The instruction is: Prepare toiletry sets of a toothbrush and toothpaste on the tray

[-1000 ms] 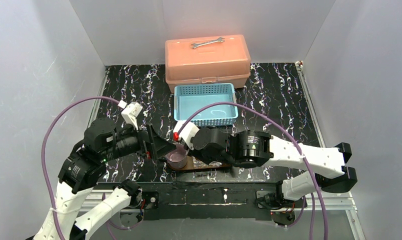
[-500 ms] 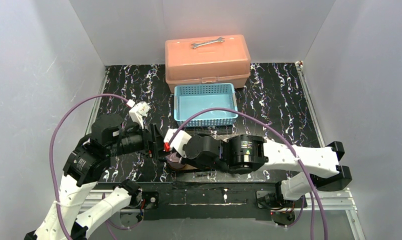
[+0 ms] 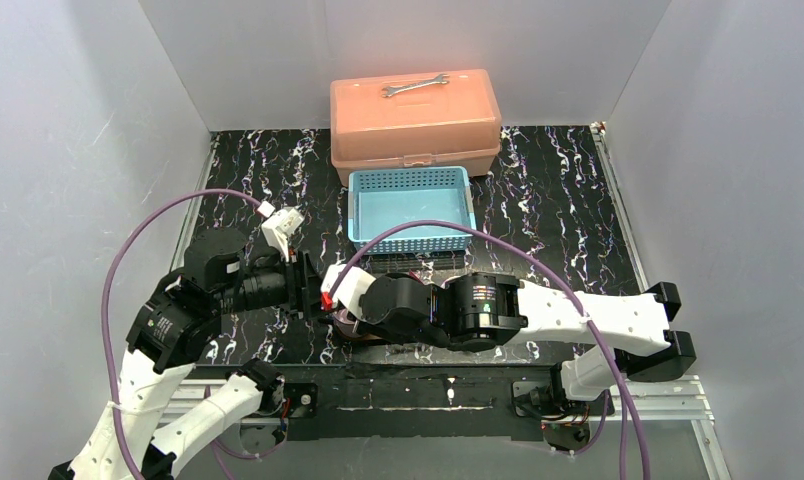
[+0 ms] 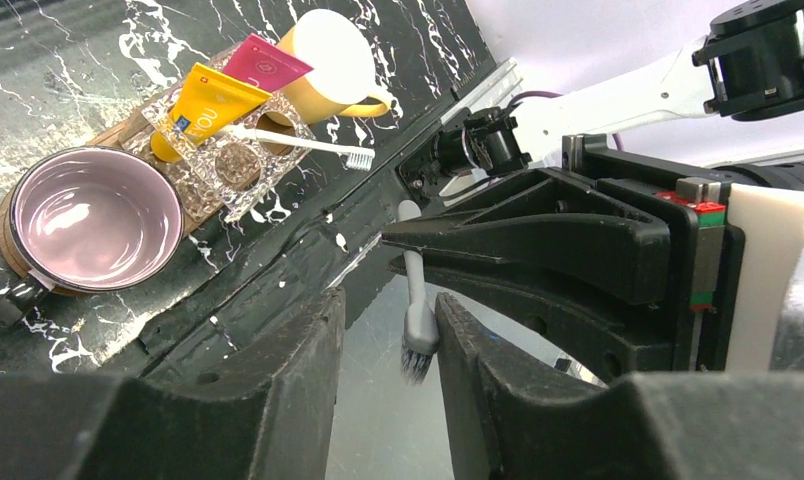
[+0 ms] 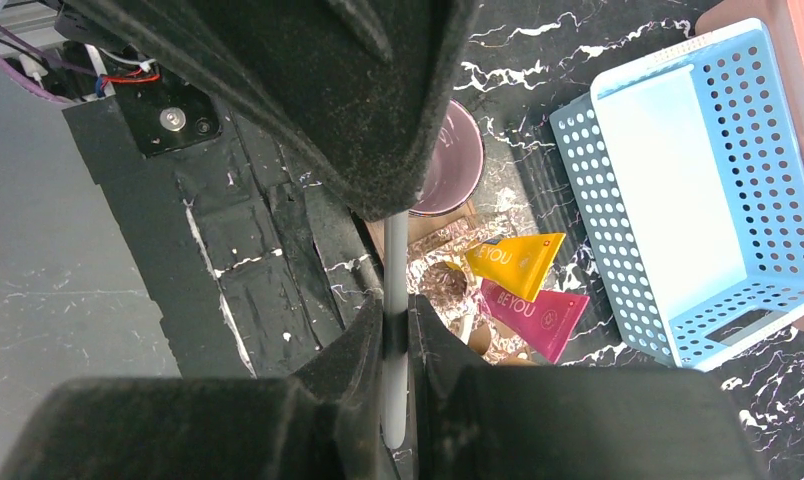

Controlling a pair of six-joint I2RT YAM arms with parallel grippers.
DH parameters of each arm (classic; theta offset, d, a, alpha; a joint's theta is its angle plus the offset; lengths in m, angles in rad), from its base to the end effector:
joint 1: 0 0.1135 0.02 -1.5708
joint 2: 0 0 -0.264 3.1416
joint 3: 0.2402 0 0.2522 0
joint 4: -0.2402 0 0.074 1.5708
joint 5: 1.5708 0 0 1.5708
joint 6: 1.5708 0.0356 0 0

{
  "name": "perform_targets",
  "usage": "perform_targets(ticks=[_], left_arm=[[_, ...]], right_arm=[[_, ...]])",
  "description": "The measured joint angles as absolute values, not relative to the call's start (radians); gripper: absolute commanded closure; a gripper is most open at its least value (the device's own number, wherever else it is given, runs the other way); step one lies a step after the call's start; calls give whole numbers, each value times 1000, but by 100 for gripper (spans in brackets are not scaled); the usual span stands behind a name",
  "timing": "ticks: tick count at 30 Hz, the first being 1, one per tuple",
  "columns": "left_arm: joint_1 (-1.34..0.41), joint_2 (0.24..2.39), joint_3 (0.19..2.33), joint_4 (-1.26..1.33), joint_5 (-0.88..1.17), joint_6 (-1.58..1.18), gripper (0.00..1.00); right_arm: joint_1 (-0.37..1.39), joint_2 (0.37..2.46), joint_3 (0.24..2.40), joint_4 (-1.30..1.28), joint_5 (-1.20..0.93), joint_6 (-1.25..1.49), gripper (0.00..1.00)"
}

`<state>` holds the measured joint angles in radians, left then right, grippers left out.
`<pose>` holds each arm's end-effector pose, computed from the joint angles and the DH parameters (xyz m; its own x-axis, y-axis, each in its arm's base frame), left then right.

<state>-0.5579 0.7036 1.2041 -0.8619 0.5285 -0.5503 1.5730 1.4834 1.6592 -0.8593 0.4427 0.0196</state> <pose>0.0777 -0.0696 0.4174 -0.7040 -0.0930 -0.7041 0.5739 0.5095 -0.6411 0.0146 0.3100 0.4114 -0.0163 -0.6249 -0.7805 -0.9042 0.3425 -0.2553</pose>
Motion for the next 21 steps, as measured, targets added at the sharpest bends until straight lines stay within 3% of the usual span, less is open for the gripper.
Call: perform_targets(ticks=[8,15,21], left_arm=[[-558,701,1192,-865,547,-536,78],[-558,701,1188,-865,569,-530,100],[-558,692,1182,-862,576,-527,100]], right_arm=[[1573,1494,1663,-866,442,19,99],[1573,1499,1663,-867,438,19,98],[1577,1499,1662,-865,436,19,79]])
